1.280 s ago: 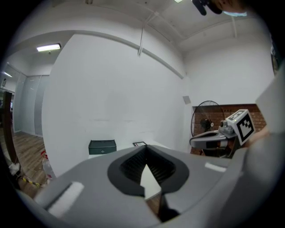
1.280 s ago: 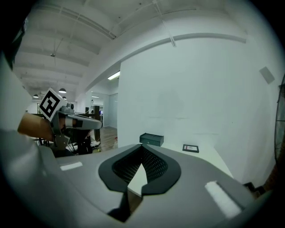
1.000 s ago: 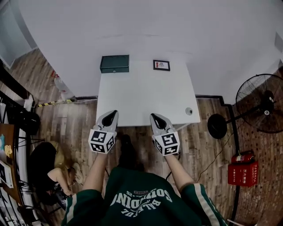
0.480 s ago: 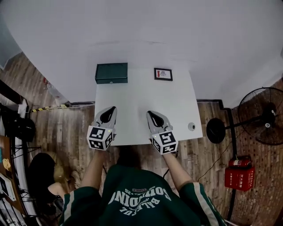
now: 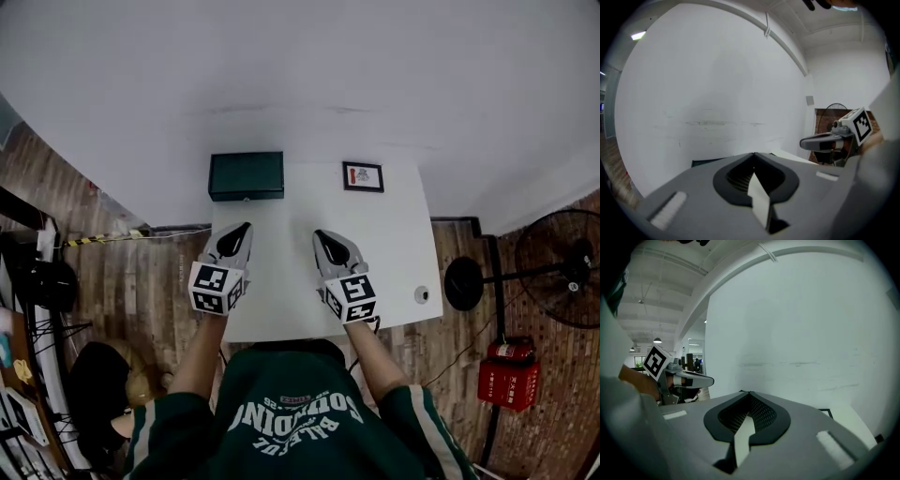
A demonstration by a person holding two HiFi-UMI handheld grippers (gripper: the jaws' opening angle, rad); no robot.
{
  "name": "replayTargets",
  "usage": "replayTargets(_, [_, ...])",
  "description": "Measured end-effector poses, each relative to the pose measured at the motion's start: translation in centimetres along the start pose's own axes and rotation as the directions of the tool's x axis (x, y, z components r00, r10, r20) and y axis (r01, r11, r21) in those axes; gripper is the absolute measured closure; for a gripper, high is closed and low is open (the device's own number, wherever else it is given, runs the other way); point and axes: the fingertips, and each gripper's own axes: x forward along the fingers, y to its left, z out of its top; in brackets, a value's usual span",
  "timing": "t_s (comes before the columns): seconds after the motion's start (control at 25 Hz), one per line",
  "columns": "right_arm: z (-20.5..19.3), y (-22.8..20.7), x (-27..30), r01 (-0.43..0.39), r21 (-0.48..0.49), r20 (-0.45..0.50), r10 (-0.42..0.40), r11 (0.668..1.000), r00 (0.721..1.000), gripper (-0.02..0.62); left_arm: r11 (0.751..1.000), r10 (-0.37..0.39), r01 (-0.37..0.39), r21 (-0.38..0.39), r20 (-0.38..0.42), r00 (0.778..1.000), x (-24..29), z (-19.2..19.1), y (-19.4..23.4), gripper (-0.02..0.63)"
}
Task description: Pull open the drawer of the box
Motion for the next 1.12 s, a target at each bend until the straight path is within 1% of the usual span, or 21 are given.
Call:
replayTargets(0.2, [0.5,-0.5,2.4,0.009,0.015,0.002,-0.009,1.0,1.0,0.594,1.0,0.01,-0.01,-0.013,-0.01,1.0,1.3,0.0,2.2,0.552])
replayTargets(0.4, [0.8,-0.5,4.1,-0.016,0.013,-0.004,0.016,1.0,1.0,0.594,0.998,0.042,-0.043,-0.036,-0.011,0.999,2.1,0.1,3.9,0.554])
replayTargets(0.56, [0.4,-1.0,5.2,-0.04,0.006,-0.024,0.04,0.999,0.999,0.594,0.996,0.062,-0.064,-0.064,-0.031,0.998,3.2,-0.7,4.9,0.552])
replayTargets(0.76, [-1.9,-1.5,6.3,-0.066,0.021,-0.081,0.068,0.998,0.994,0.594,0.991,0.086,-0.096,-0.09,-0.114,0.99,5.1,-4.8,6.0,0.552])
replayTargets(1.04, [-5.5,-2.1,7.0,-0.082,0.072,-0.143,0.091,0.994,0.986,0.594,0.978,0.109,-0.144,-0.149,-0.221,0.969,8.6,-10.2,8.1,0.552])
replayTargets(1.12, [-6.3,-2.8,6.7,-0.074,0.077,-0.16,0.085,0.994,0.983,0.594,0.975,0.097,-0.142,-0.174,-0.24,0.966,10.0,-11.3,8.2,0.552])
